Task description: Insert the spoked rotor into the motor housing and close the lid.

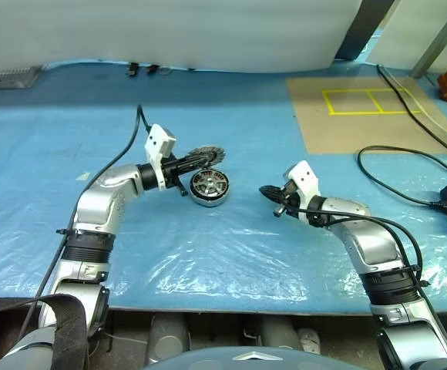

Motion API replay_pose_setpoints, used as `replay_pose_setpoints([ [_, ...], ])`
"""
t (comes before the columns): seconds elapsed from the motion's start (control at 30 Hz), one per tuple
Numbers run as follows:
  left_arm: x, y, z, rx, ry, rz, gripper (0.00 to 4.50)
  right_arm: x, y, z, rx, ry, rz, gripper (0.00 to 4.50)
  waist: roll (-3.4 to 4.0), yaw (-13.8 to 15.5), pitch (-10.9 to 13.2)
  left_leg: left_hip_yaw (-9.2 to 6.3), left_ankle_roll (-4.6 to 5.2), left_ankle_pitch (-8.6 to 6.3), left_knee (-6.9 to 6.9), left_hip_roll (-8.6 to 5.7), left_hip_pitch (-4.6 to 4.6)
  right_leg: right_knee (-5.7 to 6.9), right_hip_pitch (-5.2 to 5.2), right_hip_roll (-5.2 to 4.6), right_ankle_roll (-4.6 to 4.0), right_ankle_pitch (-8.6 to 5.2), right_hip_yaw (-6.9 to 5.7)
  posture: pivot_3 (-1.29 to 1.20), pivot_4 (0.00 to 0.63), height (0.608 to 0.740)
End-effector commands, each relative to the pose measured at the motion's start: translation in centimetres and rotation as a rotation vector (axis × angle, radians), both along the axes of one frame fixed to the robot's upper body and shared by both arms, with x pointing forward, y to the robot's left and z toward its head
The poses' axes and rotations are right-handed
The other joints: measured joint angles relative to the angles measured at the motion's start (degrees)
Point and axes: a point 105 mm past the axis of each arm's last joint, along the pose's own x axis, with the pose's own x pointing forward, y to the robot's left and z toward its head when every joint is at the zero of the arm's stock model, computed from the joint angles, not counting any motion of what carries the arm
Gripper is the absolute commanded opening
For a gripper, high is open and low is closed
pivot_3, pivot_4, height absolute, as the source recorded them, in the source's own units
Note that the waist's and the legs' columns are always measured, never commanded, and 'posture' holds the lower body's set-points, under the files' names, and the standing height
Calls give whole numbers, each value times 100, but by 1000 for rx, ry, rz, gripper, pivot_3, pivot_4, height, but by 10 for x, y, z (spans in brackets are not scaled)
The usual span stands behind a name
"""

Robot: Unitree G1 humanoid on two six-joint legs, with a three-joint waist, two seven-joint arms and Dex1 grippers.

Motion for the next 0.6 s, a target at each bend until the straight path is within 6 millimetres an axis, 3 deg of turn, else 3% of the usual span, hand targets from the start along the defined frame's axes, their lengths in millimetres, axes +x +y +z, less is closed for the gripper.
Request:
replay_pose_setpoints([
  [0.03, 4, -2, 7, -3, -45, 9, 26, 0, 3, 15, 38, -60, 0, 0, 0, -2, 0, 0, 0, 0, 0, 0, -1, -1, 0, 0, 0, 0, 0, 0, 150, 740],
  [0.4, 10, -8, -17, 60, 6, 41, 26, 0, 5, 15, 41, -66, -7, 0, 0, 0, 0, 0, 0, 0, 0, -14, 0, -1, 0, 0, 3, 2, 0, 0, 150, 740],
  [0.6, 6, -12, -53, 218, 54, 20, 26, 0, 6, 14, 41, -69, -11, 0, 0, 0, 0, -1, 0, 0, 0, -16, 0, -1, 0, -1, 4, 2, 0, 0, 150, 740],
])
